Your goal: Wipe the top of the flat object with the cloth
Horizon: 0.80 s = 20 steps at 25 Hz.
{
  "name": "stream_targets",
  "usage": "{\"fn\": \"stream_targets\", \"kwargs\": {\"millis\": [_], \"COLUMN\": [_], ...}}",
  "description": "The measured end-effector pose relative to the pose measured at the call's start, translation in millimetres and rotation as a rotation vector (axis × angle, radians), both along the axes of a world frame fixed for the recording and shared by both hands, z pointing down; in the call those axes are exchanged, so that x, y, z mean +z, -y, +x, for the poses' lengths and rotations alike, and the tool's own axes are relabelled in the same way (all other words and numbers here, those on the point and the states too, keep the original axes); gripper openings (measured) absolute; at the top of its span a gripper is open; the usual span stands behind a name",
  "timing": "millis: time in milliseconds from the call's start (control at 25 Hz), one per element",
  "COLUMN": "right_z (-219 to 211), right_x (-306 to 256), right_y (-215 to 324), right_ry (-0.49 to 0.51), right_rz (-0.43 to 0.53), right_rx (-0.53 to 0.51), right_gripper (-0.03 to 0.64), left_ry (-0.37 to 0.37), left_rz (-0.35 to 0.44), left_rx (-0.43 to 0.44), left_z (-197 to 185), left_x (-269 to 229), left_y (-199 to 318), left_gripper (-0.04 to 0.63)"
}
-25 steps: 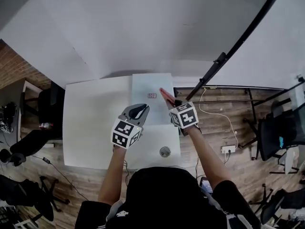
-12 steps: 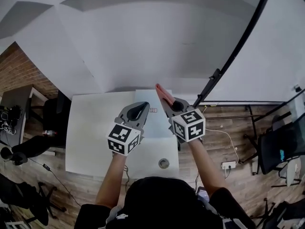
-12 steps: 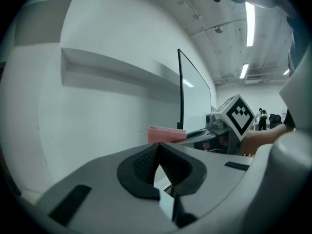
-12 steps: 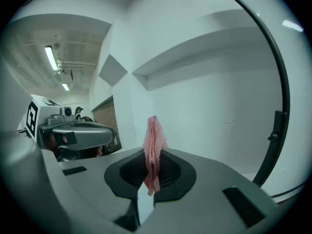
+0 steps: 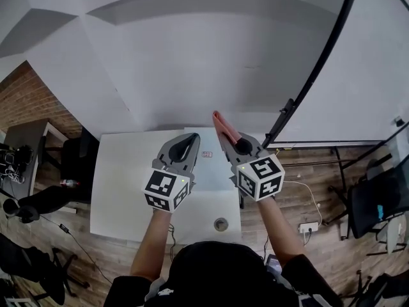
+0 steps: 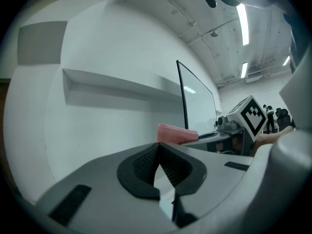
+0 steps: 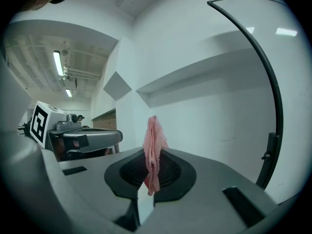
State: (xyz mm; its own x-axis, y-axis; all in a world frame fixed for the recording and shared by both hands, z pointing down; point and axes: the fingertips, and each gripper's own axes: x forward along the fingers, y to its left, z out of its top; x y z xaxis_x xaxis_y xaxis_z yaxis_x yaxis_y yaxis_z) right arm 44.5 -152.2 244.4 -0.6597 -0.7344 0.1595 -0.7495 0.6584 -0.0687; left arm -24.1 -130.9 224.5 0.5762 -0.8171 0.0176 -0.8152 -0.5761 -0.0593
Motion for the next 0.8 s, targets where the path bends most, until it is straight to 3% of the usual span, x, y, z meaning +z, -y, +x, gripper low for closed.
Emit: {"fn": "stream_targets", "kwargs": {"millis": [800], "right_z": [-3.9], "right_x": [-9.3], "right_y": [-1.3], "right_ry": [0.016], "right_rz": [0.047], "right_rx": [-0.011], "right_gripper": [0.043], "left_ry": [-0.009], "left_rz": [0.033], "left_rx": [-0.009], "left_z": [0.0], "left_x": [-9.8], "left_y": [2.7], "left_gripper": [0.011]}}
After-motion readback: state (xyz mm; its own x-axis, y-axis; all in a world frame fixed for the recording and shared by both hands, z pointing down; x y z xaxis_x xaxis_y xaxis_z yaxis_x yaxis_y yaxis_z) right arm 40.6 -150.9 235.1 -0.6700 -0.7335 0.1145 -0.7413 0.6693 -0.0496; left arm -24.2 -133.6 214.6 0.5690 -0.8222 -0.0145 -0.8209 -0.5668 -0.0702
